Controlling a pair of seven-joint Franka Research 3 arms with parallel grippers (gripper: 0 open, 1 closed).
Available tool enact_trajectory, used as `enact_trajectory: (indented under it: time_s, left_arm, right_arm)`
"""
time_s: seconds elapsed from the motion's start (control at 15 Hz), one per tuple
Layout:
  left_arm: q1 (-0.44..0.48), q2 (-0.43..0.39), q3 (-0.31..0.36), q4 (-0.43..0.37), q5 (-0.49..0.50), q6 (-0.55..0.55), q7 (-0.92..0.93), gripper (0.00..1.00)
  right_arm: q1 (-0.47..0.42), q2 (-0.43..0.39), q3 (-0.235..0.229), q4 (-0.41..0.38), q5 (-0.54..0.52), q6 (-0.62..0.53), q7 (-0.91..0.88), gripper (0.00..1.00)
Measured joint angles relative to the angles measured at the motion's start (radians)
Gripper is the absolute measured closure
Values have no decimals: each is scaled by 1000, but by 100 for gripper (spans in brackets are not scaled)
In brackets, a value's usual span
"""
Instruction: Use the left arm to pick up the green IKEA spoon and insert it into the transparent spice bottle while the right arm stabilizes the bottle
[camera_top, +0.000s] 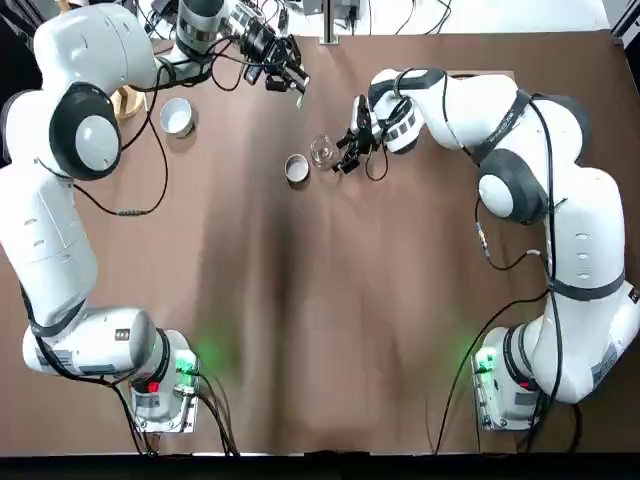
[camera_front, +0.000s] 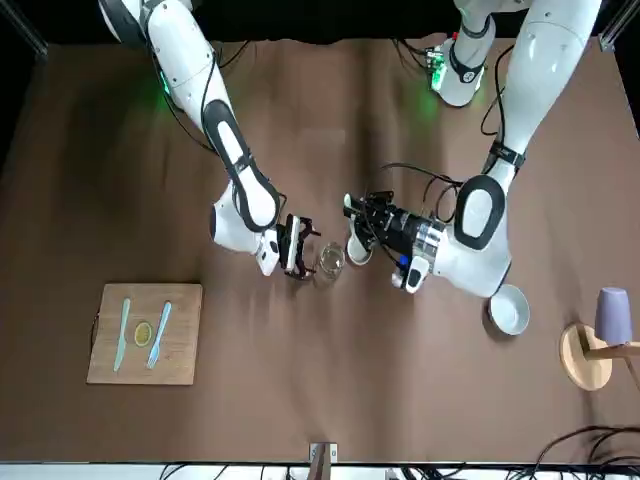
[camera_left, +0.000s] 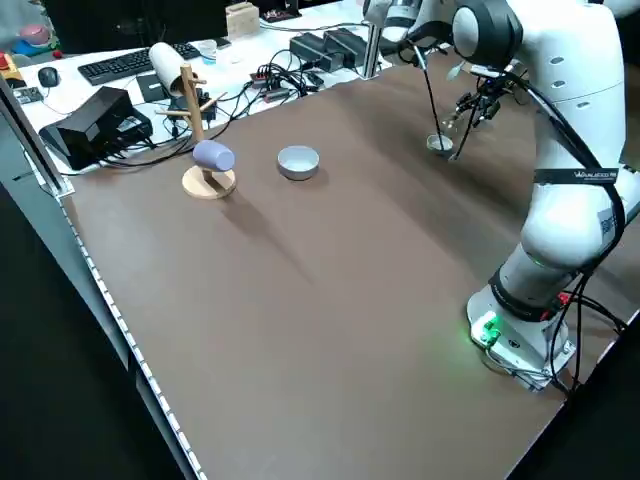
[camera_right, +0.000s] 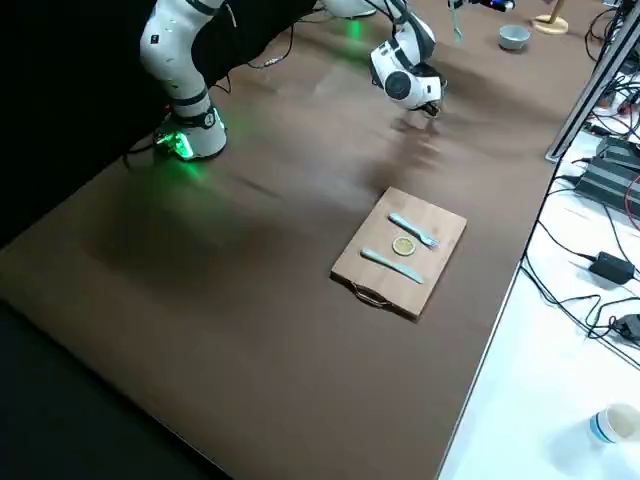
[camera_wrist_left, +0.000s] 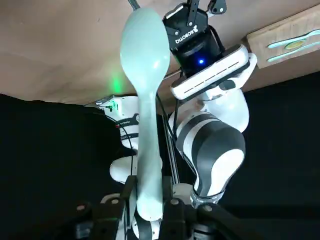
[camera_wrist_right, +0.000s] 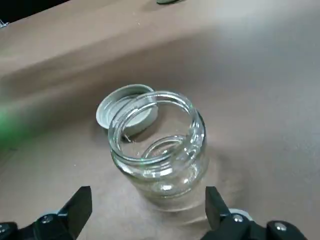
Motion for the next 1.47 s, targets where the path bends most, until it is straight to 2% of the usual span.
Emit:
enact_trajectory:
  time_s: [0.33, 0.53, 1.13, 1.47]
  left_arm:
    - [-18, 16, -1, 1, 0, -1, -18, 76]
    - [-45, 43, -1, 1, 0, 0, -28, 76]
    - [-46, 88, 1, 6, -2, 4, -28, 76]
    - [-53, 138, 1, 7, -111, 17, -31, 76]
  right_arm:
    - [5, 7, -1, 18, 2, 27, -1, 0]
    - [22, 43, 0, 57, 3, 68, -1, 0]
    - [32, 77, 0, 94, 41, 73, -1, 4]
    - [41, 86, 0, 114, 56, 73, 0, 4]
